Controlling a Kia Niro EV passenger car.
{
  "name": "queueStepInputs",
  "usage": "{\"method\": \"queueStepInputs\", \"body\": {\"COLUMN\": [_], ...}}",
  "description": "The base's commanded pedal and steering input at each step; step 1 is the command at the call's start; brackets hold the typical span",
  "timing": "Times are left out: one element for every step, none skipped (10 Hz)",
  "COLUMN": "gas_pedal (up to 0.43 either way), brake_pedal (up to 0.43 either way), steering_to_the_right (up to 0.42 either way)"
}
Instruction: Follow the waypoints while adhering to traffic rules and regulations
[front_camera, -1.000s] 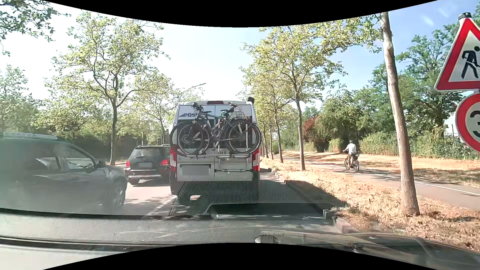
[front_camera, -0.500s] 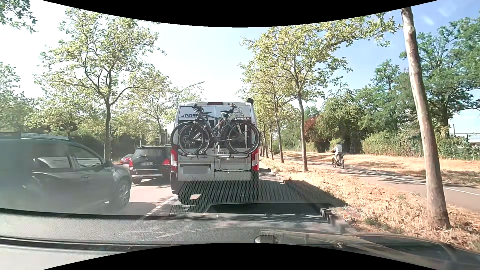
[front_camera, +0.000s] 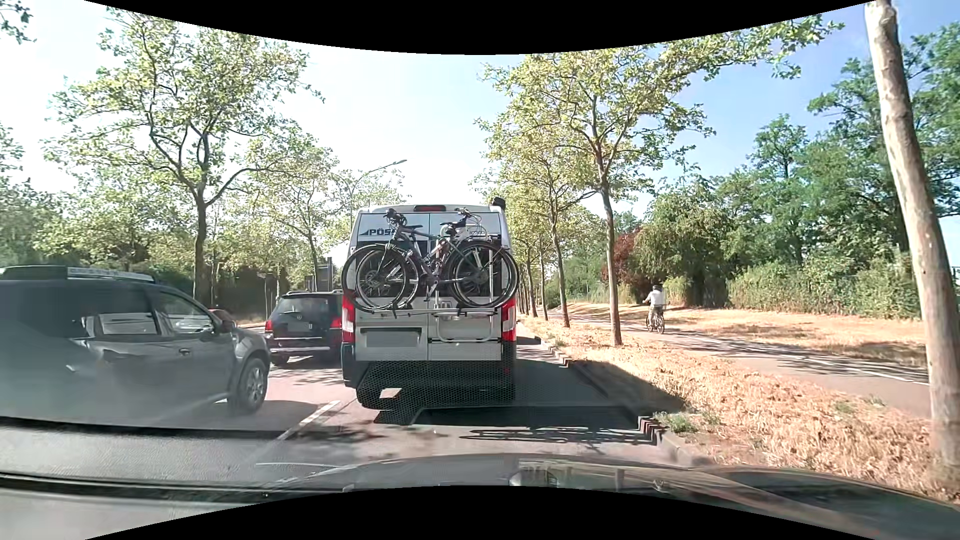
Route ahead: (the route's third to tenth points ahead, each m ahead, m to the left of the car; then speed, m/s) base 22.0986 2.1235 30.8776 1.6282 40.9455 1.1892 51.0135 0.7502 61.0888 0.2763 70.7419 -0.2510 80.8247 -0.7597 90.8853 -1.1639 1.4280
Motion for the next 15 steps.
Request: {"method": "queueStepInputs", "body": {"gas_pedal": [0.000, 0.000, 0.000, 0.000, 0.000, 0.000, 0.000, 0.000, 0.000, 0.000, 0.000, 0.000, 0.000, 0.000, 0.000], "brake_pedal": [0.000, 0.000, 0.000, 0.000, 0.000, 0.000, 0.000, 0.000, 0.000, 0.000, 0.000, 0.000, 0.000, 0.000, 0.000], "steering_to_the_right": [0.007, 0.007, 0.007, 0.007, 0.007, 0.007, 0.007, 0.007, 0.007, 0.007, 0.007, 0.007, 0.008, 0.008, 0.009]}}
